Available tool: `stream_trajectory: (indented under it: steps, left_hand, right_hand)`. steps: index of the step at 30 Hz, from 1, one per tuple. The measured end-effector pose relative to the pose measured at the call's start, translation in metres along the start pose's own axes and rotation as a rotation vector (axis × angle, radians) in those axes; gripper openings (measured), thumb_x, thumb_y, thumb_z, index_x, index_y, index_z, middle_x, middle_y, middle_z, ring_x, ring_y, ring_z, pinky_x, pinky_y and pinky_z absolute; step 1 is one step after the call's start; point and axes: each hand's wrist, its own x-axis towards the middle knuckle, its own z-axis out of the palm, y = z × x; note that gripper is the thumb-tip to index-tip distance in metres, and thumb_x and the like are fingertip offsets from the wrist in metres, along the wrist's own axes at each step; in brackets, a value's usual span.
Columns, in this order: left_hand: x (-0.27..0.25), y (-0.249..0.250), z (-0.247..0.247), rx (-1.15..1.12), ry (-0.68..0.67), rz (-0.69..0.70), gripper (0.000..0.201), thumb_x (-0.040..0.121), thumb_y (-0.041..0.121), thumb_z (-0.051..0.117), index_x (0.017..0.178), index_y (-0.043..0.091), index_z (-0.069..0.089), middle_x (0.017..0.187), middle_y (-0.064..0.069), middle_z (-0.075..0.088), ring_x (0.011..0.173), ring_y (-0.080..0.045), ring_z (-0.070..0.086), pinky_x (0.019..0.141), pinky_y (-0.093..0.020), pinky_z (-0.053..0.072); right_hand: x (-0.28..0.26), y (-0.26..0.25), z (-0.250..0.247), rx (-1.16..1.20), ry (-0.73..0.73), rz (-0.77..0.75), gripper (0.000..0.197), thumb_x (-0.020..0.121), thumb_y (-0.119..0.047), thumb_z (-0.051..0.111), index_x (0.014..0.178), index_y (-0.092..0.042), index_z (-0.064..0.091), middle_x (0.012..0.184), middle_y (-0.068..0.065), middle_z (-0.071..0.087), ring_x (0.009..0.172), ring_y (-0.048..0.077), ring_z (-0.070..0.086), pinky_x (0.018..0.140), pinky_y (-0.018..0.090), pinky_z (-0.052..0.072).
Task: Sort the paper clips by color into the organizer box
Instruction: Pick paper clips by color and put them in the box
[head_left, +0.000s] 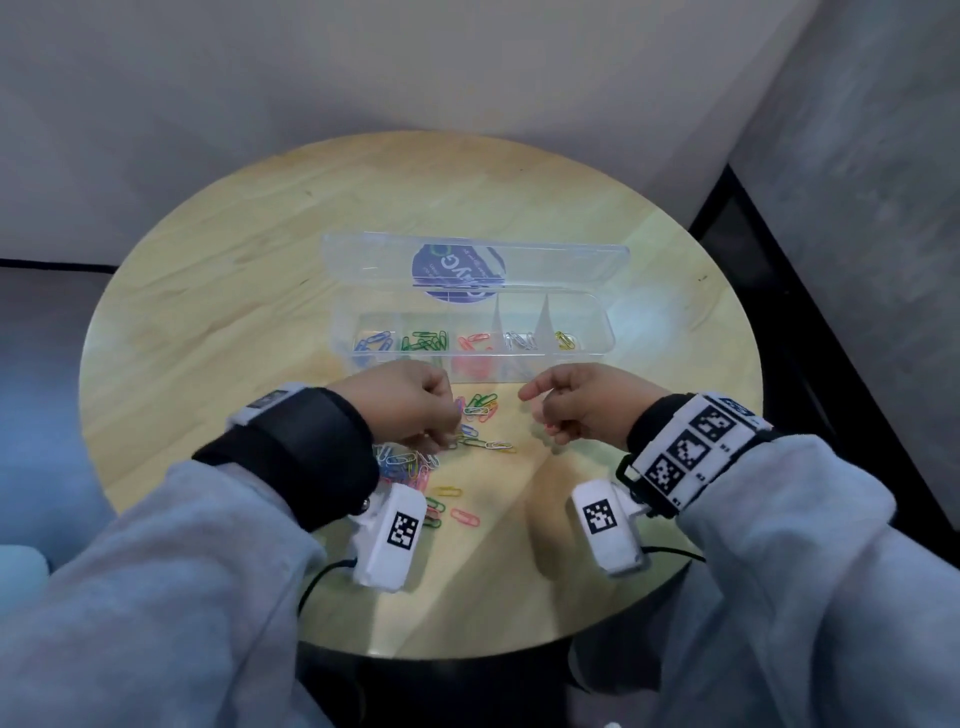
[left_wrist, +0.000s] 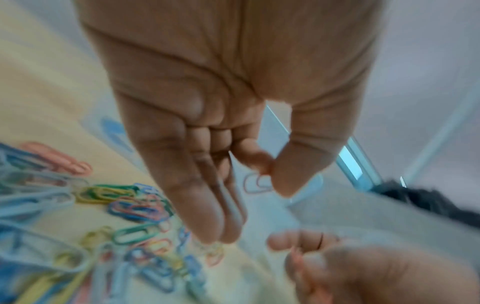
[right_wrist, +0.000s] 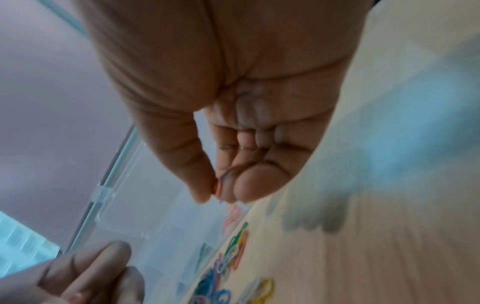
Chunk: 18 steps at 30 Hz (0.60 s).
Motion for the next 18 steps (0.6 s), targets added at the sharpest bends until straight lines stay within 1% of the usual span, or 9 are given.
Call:
stream_trajectory:
  steps: [2, 6, 7, 9, 11, 13, 15, 17, 18]
  left_hand:
    - [-0.003, 0.001, -0.005, -0.244, -0.005, -0.017, 0.03, 0.086, -0.008, 0.048, 0.065, 0.011, 0.039, 0.077, -0.015, 0.064, 0.055, -0.014, 0.064, 0.052, -0.02, 0.055]
    - [-0.005, 0.003, -0.008, -0.535, 0.037, -0.01, 0.031, 0.086, -0.013, 0.038, 0.067, 0.012, 0.037, 0.063, -0.012, 0.062, 0.044, -0.012, 0.06, 0.041, -0.017, 0.051]
    - [-0.005, 0.004, -0.008, -0.585, 0.059, -0.011, 0.03, 0.086, -0.012, 0.036, 0.068, 0.012, 0.037, 0.063, -0.012, 0.06, 0.042, -0.011, 0.058, 0.04, -0.016, 0.049]
    - [-0.005, 0.006, -0.007, -0.604, 0.113, -0.019, 0.028, 0.086, -0.011, 0.036, 0.07, 0.012, 0.037, 0.066, -0.012, 0.055, 0.04, -0.011, 0.051, 0.037, -0.014, 0.042]
    - [-0.002, 0.005, -0.006, -0.475, 0.158, -0.022, 0.027, 0.086, -0.008, 0.042, 0.071, 0.015, 0.038, 0.065, -0.009, 0.049, 0.041, -0.01, 0.043, 0.036, -0.014, 0.034]
    - [0.0, 0.002, -0.004, -0.169, 0.148, 0.006, 0.025, 0.084, -0.002, 0.052, 0.075, 0.018, 0.042, 0.065, -0.005, 0.048, 0.045, -0.012, 0.038, 0.041, -0.017, 0.031]
    - [0.0, -0.001, 0.001, 0.192, 0.066, 0.051, 0.02, 0.081, 0.01, 0.063, 0.081, 0.025, 0.05, 0.069, 0.0, 0.052, 0.051, -0.013, 0.042, 0.051, -0.023, 0.034]
    - [-0.003, -0.003, 0.008, 0.46, -0.011, 0.066, 0.019, 0.078, 0.019, 0.067, 0.086, 0.031, 0.056, 0.07, 0.006, 0.053, 0.059, -0.011, 0.047, 0.063, -0.026, 0.039]
    - [-0.004, -0.003, 0.011, 0.545, -0.038, 0.061, 0.018, 0.077, 0.02, 0.067, 0.087, 0.033, 0.058, 0.068, 0.008, 0.051, 0.06, -0.01, 0.048, 0.066, -0.026, 0.04]
  right_hand:
    - [0.0, 0.0, 0.001, 0.151, -0.024, 0.04, 0.023, 0.09, 0.01, 0.044, 0.083, -0.006, 0.058, 0.065, 0.008, 0.048, 0.05, 0.013, 0.05, 0.049, 0.02, 0.051]
    - [0.002, -0.001, 0.006, 0.353, -0.016, 0.114, 0.028, 0.093, 0.005, 0.032, 0.077, -0.002, 0.054, 0.067, 0.01, 0.046, 0.044, 0.011, 0.053, 0.044, 0.017, 0.048]
    - [0.003, -0.001, 0.008, 0.365, -0.016, 0.127, 0.028, 0.093, 0.004, 0.031, 0.077, -0.002, 0.053, 0.067, 0.01, 0.046, 0.042, 0.01, 0.053, 0.042, 0.017, 0.047]
    - [0.005, -0.001, 0.01, 0.292, -0.026, 0.145, 0.026, 0.093, 0.001, 0.032, 0.076, -0.004, 0.052, 0.066, 0.008, 0.044, 0.043, 0.012, 0.049, 0.04, 0.018, 0.043]
    - [0.008, -0.002, 0.013, 0.09, -0.024, 0.133, 0.022, 0.09, -0.001, 0.036, 0.077, -0.008, 0.052, 0.064, 0.007, 0.044, 0.049, 0.015, 0.041, 0.043, 0.022, 0.034]
    - [0.01, -0.004, 0.015, -0.255, 0.017, 0.08, 0.021, 0.086, -0.002, 0.044, 0.079, -0.016, 0.058, 0.061, 0.002, 0.048, 0.05, 0.014, 0.041, 0.047, 0.022, 0.033]
    - [0.012, -0.006, 0.017, -0.591, 0.074, 0.043, 0.025, 0.083, -0.007, 0.05, 0.083, -0.029, 0.063, 0.065, -0.006, 0.052, 0.055, 0.012, 0.048, 0.052, 0.023, 0.038]
    - [0.015, -0.008, 0.02, -0.762, 0.105, 0.03, 0.031, 0.082, -0.01, 0.051, 0.091, -0.037, 0.063, 0.069, -0.008, 0.049, 0.061, 0.012, 0.051, 0.055, 0.023, 0.041]
    - [0.016, -0.008, 0.021, -0.804, 0.111, 0.022, 0.034, 0.082, -0.01, 0.051, 0.095, -0.038, 0.063, 0.068, -0.008, 0.047, 0.061, 0.013, 0.05, 0.055, 0.024, 0.041]
